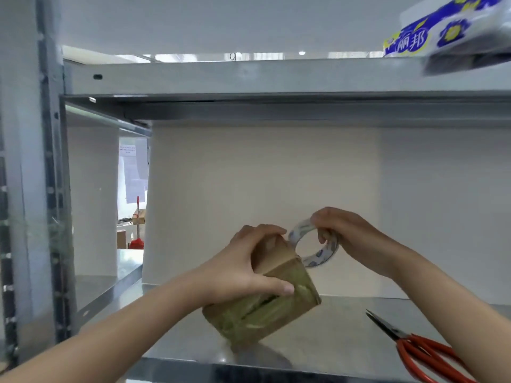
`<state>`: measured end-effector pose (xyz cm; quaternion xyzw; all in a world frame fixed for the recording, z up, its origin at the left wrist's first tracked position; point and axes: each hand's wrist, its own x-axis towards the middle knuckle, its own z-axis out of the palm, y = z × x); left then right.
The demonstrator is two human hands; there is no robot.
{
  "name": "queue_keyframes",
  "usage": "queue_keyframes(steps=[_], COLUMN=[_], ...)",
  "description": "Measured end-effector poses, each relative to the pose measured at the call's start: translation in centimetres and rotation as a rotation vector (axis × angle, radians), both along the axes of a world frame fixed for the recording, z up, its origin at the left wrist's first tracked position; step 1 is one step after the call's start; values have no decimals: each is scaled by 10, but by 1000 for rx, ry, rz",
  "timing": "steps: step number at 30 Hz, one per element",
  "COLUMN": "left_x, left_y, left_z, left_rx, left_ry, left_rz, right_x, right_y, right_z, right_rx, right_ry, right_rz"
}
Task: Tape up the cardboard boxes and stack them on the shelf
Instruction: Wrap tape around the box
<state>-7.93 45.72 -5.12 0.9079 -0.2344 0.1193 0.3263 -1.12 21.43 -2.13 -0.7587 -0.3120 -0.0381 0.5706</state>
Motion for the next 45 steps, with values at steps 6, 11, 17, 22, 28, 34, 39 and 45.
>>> queue_keyframes(steps=[6,11,17,22,28,34,39,45], left_x=[-1,3,-2,-3,-10,-3,7,2], left_y=[-12,-8,-3,-1,1,-31,-12,7], left_z=[-62,-72,-76,-76,-29,45,36,-57], left_rx=[-691,-747,-695,-654,-103,586,242,-577], left_ry=[-16,9,-8,6,-153,151,94,157], left_rz=[-59,-57,-75,-65,35,85,30,-48], right_x=[3,16,-5,-24,-18,-19,-16,-3], right_y=[39,50,3,-17,6,15,1,19], right_z=[5,-3,34,8,-23,-14,-9,-12], right_rx=[108,239,-41,-363,-401,-408,-224,10], right_ry=[72,167,-18,28,-2,19,52,139], right_rz=[100,117,-136,-203,-201,-87,-6,5])
